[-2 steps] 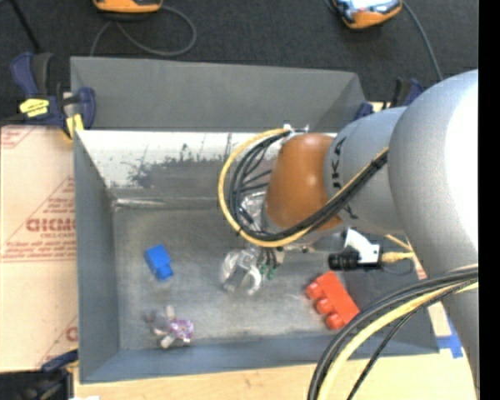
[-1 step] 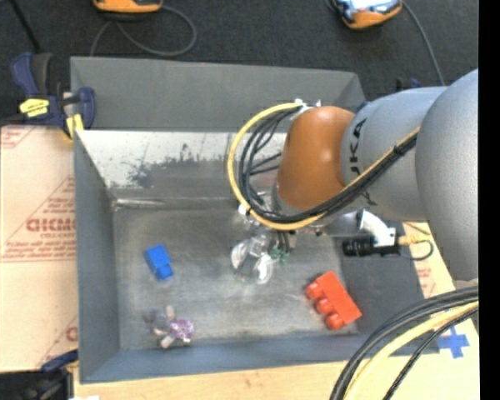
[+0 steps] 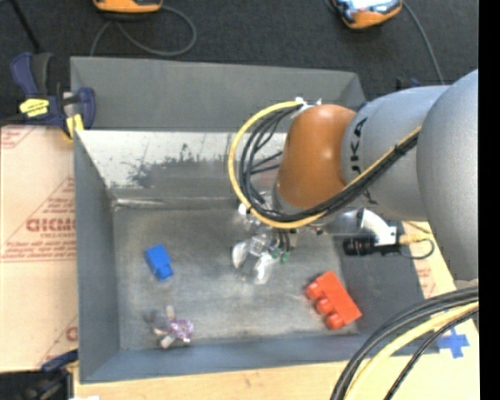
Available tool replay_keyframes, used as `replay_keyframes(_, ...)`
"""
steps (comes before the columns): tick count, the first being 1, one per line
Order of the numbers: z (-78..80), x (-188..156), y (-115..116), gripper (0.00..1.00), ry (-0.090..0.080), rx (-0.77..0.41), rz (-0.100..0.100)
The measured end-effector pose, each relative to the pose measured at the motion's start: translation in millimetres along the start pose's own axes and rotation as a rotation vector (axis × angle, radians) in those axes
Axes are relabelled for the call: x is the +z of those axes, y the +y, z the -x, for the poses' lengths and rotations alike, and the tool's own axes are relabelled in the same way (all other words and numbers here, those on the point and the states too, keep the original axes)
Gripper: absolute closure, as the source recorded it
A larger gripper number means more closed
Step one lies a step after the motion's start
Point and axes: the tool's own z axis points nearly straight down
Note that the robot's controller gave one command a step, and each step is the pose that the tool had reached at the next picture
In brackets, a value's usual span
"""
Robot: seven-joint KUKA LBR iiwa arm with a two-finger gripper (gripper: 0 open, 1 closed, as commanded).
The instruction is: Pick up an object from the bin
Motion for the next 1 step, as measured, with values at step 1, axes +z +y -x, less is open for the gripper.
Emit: replay_keyframes(1,1.1,-4.6,0.1,1.00,-0.002,0.000,0.001)
